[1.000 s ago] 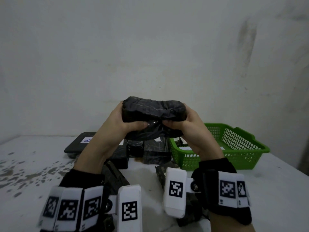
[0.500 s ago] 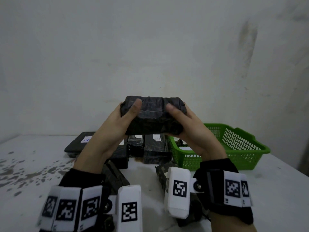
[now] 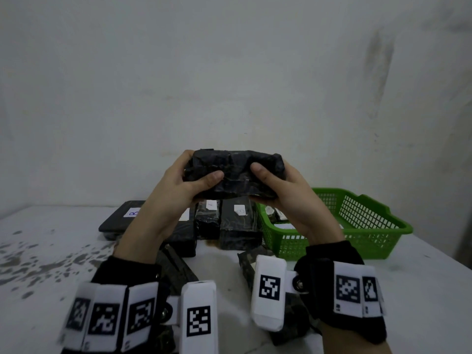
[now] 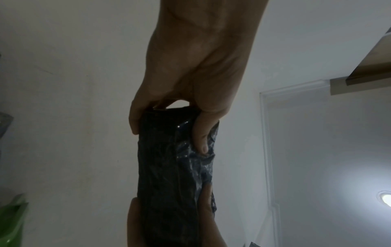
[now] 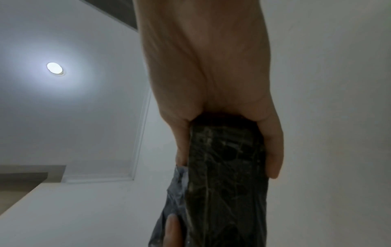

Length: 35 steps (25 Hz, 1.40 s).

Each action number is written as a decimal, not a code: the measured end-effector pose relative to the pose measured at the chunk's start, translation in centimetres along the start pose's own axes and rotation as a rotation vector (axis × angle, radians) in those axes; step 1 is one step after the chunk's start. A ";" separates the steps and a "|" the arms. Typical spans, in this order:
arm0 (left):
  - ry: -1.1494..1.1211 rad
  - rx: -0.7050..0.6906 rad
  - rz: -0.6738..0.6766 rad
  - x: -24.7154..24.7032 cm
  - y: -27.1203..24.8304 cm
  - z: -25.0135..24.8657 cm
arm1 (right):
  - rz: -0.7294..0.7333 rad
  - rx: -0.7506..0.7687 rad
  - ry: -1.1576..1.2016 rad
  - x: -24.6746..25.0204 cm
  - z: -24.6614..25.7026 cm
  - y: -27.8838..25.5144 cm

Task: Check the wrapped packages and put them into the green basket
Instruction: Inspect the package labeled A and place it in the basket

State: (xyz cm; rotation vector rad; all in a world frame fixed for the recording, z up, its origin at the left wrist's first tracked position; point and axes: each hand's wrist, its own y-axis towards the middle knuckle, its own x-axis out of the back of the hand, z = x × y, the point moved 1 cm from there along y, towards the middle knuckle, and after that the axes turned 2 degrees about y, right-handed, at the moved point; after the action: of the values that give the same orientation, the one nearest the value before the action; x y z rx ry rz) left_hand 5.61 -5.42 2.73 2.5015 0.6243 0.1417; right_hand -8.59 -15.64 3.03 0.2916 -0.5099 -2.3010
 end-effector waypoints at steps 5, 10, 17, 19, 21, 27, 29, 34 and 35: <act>0.026 -0.022 -0.021 -0.3 0.0 0.0 | -0.057 0.053 -0.005 -0.5 0.1 0.1; 0.025 -0.077 -0.029 -0.3 -0.1 -0.2 | -0.064 0.173 -0.038 -0.7 0.2 0.0; 0.026 -0.053 -0.078 -0.3 0.5 0.2 | 0.000 0.101 0.127 -0.1 0.1 0.0; 0.041 -0.062 -0.066 -0.2 0.4 0.2 | 0.013 0.111 0.136 0.0 0.2 0.1; 0.062 -0.092 -0.027 0.1 0.4 0.2 | 0.052 0.129 0.091 0.2 0.2 -0.1; 0.114 -0.072 -0.020 0.5 0.5 0.6 | 0.039 0.119 -0.013 0.5 0.3 -0.2; 0.110 -0.070 -0.040 0.6 0.5 0.6 | -0.003 0.104 -0.022 0.5 0.2 -0.1; 0.169 -0.063 -0.112 0.2 0.7 0.9 | -0.077 0.037 -0.020 0.4 -0.1 0.1; 0.173 -0.054 -0.113 0.1 0.7 0.9 | -0.073 0.025 -0.017 0.4 -0.2 0.1</act>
State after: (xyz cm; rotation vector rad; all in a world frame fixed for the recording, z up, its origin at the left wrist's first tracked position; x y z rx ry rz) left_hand 6.16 -6.34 2.29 2.4121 0.8194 0.3306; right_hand -8.73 -16.05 2.91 0.3081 -0.5455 -2.3704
